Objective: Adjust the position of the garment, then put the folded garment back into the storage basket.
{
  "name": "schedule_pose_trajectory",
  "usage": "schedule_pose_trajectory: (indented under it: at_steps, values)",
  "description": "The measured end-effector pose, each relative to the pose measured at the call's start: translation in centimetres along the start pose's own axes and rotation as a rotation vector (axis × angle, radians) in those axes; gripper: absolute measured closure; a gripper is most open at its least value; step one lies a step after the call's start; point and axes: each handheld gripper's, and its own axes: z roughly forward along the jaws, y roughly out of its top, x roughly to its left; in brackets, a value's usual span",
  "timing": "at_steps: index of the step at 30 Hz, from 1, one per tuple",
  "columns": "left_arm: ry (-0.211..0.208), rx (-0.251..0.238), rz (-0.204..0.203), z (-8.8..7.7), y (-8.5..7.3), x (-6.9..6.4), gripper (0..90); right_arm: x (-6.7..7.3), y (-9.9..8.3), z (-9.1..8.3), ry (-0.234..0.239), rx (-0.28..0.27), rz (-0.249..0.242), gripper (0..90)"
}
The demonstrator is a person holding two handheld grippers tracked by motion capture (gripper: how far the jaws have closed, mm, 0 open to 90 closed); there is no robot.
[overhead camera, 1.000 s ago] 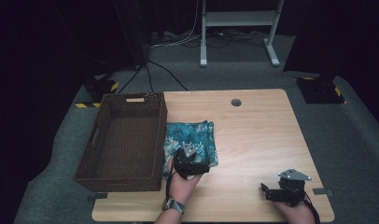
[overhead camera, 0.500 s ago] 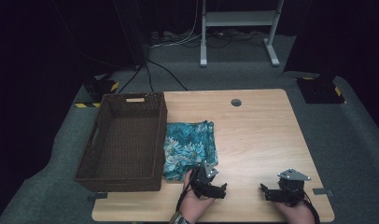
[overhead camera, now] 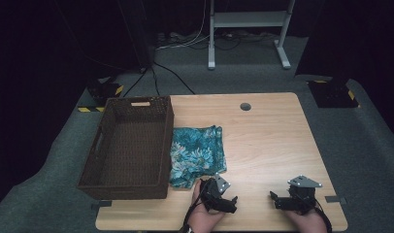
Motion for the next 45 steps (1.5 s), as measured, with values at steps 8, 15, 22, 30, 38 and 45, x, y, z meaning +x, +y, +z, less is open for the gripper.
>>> schedule_pose_trajectory:
  at_steps: [8,15,22,30,38,45]
  values:
    - [0.010,-0.001,-0.011,0.0,0.0,0.0,0.6,0.0,0.0,0.0,0.000,0.000,0.000,0.1]
    - [0.010,0.000,-0.011,0.0,0.0,0.1,0.5,0.0,0.0,0.0,0.001,0.000,0.000,0.1]
    - [0.013,0.005,-0.010,0.0,0.1,0.0,0.3,0.0,0.0,0.0,0.003,0.000,-0.001,0.1]
    - [-0.006,0.019,0.008,0.0,0.2,-0.3,0.0,0.0,0.0,0.0,0.011,0.001,-0.007,0.2]
    - [-0.035,0.024,-0.002,-0.6,0.6,-0.2,0.1,0.1,0.0,0.0,0.013,0.001,-0.008,0.3]
    - [-0.055,-0.009,-0.017,-1.7,1.8,0.7,0.8,0.1,0.0,0.0,0.014,0.001,-0.009,0.2]
